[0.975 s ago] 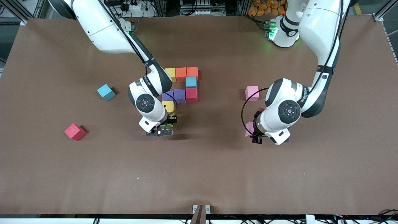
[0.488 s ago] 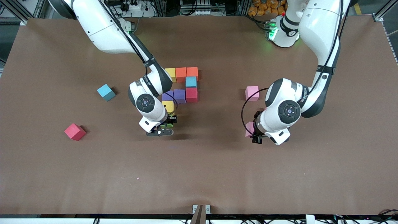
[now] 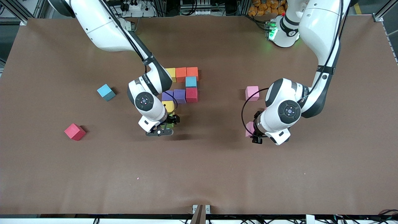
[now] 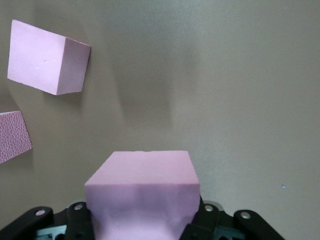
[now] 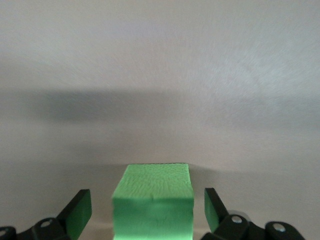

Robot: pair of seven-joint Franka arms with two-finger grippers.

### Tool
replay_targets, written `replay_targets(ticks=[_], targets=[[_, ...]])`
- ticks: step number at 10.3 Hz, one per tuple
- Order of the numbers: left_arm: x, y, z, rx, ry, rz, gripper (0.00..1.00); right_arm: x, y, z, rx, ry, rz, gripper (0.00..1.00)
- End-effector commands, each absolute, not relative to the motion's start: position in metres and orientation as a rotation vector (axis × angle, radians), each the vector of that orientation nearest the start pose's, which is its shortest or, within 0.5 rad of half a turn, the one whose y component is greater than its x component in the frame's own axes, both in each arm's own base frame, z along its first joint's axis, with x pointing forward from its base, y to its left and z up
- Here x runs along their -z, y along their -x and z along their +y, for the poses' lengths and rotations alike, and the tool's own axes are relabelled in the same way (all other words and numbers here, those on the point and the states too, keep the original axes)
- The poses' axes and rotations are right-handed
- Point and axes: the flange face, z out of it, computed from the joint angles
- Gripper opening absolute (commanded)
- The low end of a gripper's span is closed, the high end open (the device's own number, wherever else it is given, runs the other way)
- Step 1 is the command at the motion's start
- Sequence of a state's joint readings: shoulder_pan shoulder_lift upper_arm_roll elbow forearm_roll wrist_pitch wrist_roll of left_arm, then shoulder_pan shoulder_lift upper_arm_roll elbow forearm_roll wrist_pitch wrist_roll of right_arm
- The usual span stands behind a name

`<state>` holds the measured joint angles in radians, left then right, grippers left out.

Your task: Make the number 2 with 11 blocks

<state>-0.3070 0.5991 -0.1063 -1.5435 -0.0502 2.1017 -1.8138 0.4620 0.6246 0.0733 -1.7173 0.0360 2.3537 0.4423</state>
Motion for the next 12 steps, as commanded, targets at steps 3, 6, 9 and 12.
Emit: replay_targets(ticks=[3,6,9,12], targets=[[-0.300,-0.643,-0.276,-0.198,2.335,-2.115,0.35,-0.378,-0.601,0.269,0.122,3.045,0.060,1.00],[-0.295,-0.632,-0.298,-0.197,2.310,-2.124,0.35,-0.486,-0.587,0.201,0.153,3.065,0.073,1.00],[-0.296,-0.621,-0.330,-0.194,2.267,-2.171,0.35,-0.533,-0.579,0.117,-0.020,3.121,-0.056,1.00],[-0.287,-0.609,-0.386,-0.184,2.210,-2.238,0.35,-0.590,-0.574,0.050,-0.109,3.217,-0.113,1.00]])
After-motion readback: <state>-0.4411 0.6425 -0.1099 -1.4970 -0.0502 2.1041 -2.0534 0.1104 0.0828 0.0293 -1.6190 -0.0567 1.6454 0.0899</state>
